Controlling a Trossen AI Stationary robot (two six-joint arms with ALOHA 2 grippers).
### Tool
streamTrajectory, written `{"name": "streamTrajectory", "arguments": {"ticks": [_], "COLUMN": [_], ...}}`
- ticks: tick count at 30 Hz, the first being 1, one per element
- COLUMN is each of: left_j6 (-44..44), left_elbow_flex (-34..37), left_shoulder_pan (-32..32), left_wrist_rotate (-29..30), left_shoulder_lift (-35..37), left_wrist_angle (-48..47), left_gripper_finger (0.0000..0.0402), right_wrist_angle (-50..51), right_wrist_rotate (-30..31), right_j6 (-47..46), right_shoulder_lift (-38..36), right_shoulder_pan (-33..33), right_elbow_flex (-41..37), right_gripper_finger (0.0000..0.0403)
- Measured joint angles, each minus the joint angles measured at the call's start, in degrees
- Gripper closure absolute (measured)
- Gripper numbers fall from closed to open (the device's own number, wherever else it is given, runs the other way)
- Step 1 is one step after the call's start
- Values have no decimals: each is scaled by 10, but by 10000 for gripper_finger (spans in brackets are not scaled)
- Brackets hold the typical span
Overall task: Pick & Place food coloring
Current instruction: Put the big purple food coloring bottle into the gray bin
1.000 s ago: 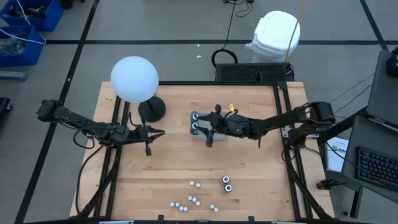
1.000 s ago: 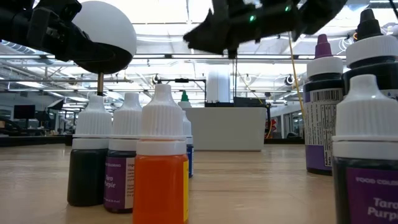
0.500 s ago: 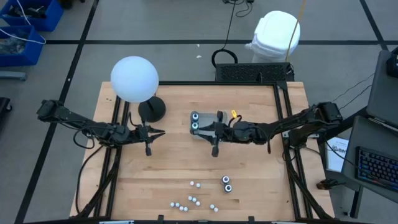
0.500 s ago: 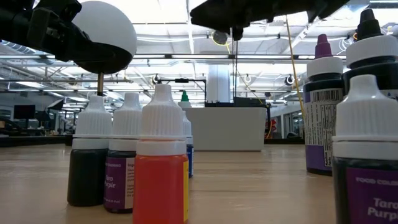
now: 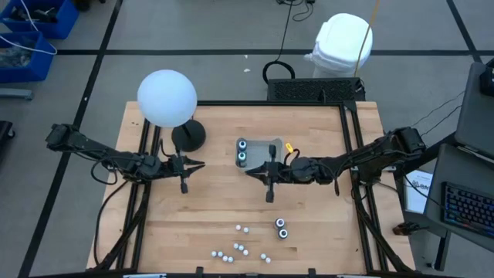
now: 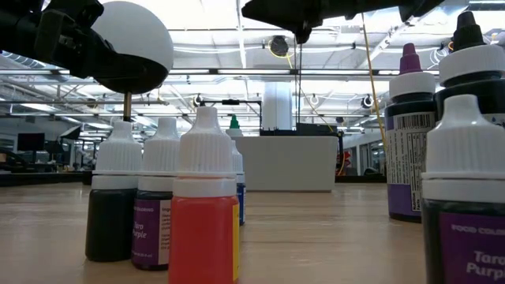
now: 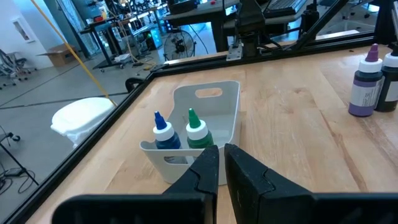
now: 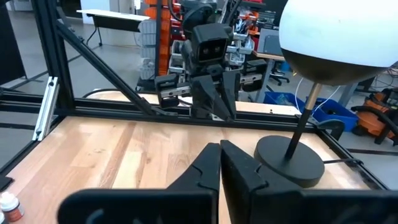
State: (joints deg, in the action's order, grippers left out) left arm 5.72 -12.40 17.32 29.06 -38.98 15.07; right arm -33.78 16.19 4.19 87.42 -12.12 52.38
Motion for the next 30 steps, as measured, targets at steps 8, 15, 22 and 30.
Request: {"name": "streamTrajectory", "arguments": {"ticks": [8,15,22,30], "left_j6": [0,0,-2,-2], "left_elbow_flex": [0,0,0,0], "left_shoulder_pan": [0,0,0,0], "left_wrist_rotate": [0,0,0,0], "left_shoulder_lift": [0,0,0,0], "left_wrist_angle": [0,0,-1,-1], "left_gripper_finger": [366,366,366,366], "right_wrist_angle": [-4,-32,-12,6], "right_wrist_rotate": [-22,-60,-59,-56], "right_j6": [-19,-20,-56,-82], "right_shoulder_lift": [0,0,0,0], "right_shoulder_pan": [-2,-43,-103,-168], "right_elbow_flex": [0,0,0,0], "right_gripper_finger": [402,402,403,403]}}
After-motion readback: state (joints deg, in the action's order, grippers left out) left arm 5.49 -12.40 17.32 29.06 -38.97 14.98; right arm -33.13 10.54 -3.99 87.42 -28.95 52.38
